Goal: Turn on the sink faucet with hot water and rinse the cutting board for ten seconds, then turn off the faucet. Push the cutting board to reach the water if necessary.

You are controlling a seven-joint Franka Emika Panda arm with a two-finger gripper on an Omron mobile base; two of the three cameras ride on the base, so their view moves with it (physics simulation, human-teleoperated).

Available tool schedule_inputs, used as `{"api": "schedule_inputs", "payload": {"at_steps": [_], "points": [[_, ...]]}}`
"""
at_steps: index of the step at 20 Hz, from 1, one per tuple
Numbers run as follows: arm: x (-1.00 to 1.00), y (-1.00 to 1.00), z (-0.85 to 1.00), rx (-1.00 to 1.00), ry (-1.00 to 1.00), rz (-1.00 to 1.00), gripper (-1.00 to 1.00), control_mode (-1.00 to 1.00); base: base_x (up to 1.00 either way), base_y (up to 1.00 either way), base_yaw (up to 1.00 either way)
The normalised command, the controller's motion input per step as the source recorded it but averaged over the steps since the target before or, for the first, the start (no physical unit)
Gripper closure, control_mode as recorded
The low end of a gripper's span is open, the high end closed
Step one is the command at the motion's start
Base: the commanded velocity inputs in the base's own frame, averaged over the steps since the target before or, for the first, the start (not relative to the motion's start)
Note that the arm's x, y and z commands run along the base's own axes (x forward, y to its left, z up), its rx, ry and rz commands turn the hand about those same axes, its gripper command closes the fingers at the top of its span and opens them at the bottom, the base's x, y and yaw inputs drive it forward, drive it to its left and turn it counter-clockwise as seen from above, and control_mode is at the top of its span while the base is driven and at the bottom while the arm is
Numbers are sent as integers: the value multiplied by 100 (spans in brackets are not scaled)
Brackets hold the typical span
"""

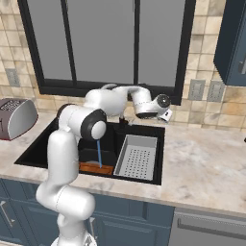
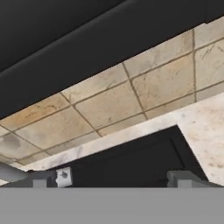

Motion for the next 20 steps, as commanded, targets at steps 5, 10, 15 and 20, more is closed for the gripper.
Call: {"api": "schedule_inputs", "payload": {"at_steps": [5, 10, 15, 20], "points": [[0, 27, 48, 0, 25, 10, -100, -100, 0, 0, 0], [0, 16, 33, 0, 18, 10, -100, -100, 0, 0, 0], [2, 0, 0, 0, 0, 14, -100, -100, 0, 0, 0], [15, 0, 0, 1, 0, 23, -100, -100, 0, 0, 0]]}}
